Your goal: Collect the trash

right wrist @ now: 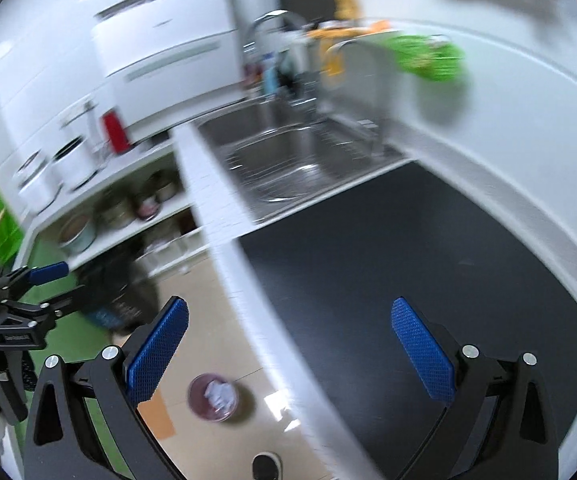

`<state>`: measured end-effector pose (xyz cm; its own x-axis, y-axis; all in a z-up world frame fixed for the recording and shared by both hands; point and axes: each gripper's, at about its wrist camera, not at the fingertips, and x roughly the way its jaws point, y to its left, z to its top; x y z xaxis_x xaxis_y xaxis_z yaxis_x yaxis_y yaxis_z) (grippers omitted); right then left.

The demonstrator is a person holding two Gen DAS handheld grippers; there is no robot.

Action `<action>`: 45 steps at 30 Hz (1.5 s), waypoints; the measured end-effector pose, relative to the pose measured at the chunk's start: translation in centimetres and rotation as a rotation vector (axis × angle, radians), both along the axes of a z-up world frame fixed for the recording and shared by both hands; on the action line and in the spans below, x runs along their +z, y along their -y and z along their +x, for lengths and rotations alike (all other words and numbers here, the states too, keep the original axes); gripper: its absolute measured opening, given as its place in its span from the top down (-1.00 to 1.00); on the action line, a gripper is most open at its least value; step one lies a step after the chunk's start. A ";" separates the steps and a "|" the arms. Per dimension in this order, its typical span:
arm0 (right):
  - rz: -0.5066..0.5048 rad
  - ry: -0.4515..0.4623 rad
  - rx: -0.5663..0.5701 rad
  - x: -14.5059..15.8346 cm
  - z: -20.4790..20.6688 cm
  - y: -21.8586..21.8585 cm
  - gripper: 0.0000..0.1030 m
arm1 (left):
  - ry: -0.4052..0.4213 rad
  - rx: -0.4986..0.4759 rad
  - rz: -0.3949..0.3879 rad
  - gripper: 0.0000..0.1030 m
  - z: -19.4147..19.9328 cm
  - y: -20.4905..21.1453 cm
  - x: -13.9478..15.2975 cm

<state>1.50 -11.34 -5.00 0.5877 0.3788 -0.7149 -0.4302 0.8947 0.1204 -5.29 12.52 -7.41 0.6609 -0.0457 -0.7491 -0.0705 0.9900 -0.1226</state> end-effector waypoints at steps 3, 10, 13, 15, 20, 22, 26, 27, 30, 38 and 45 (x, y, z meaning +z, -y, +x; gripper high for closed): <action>-0.003 0.010 -0.064 0.7 0.2 3.5 -0.89 | 0.014 -0.061 0.012 -0.95 1.6 2.8 1.0; -0.025 0.016 -0.130 1.8 0.5 9.0 -0.89 | 0.016 -0.148 0.015 -0.95 3.5 8.2 2.7; -0.033 0.006 -0.136 2.0 0.9 10.4 -0.89 | 0.016 -0.167 0.020 -0.95 4.0 9.8 3.3; -0.039 -0.004 -0.139 2.0 1.0 11.3 -0.89 | 0.014 -0.179 0.023 -0.95 4.1 10.9 3.6; -0.049 -0.024 -0.144 2.0 1.4 13.0 -0.89 | 0.002 -0.198 0.021 -0.95 4.8 12.9 3.9; -0.055 -0.030 -0.144 2.1 1.4 13.8 -0.89 | -0.006 -0.204 0.020 -0.95 5.1 13.5 3.8; -0.066 -0.039 -0.146 2.3 1.6 14.7 -0.89 | -0.019 -0.221 0.026 -0.95 5.6 14.7 3.6; -0.065 -0.039 -0.148 2.3 1.5 15.0 -0.89 | -0.021 -0.223 0.025 -0.95 5.7 14.8 3.6; -0.062 -0.040 -0.151 2.3 1.4 15.4 -0.89 | -0.027 -0.233 0.033 -0.95 6.0 15.3 3.6; -0.042 -0.053 -0.139 1.9 1.0 15.8 -0.89 | -0.024 -0.237 0.048 -0.95 6.1 15.7 3.8; -0.037 -0.046 -0.118 2.3 1.2 15.5 -0.89 | -0.003 -0.220 0.052 -0.95 5.7 15.6 4.5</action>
<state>2.66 -26.80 -2.69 0.5927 0.2821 -0.7544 -0.3165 0.9429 0.1039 0.39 -3.12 -2.92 0.6372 -0.1495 -0.7560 0.1472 0.9866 -0.0710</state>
